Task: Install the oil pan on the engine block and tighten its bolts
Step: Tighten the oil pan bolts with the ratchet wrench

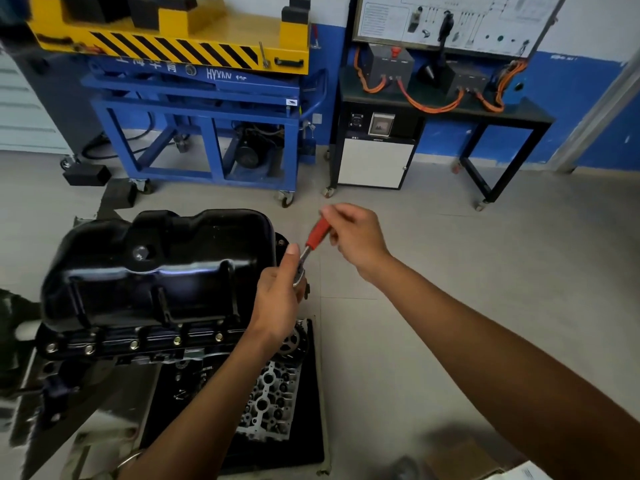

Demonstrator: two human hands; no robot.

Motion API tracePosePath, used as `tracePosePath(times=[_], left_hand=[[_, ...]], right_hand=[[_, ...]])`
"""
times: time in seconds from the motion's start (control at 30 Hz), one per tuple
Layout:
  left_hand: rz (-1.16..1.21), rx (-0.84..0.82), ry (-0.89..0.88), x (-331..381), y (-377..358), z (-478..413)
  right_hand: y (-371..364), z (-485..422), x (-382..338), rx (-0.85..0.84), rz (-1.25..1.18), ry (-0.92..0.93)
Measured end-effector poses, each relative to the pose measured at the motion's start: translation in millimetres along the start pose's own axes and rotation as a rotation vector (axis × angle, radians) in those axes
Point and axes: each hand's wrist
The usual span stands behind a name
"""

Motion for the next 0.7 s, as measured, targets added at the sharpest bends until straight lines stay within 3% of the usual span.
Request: tracePosePath(times=[0.23,0.47,0.7], left_hand=[[0.06,-0.001,-0.018,-2.2,1.9,0.6],[0.141,0.106,0.003,-7.8,0.0,0.7],[0.126,0.195,0.066,-8.9,-9.9,0.1]], right_hand=[[-53.8,-27.7,-7.7,-0.229,0.071,0.048],[8.2,-3.8,-3.5,-0.134,0.049,0.029],[70.2,79.3,11.7,-0.047,0.007,0.085]])
Point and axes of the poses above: each hand's wrist, its own z-axis away from the middle knuckle, its own y-axis out of the back of the hand, x = y × z, and after that the axes turned 8 degrees about -z, right-handed
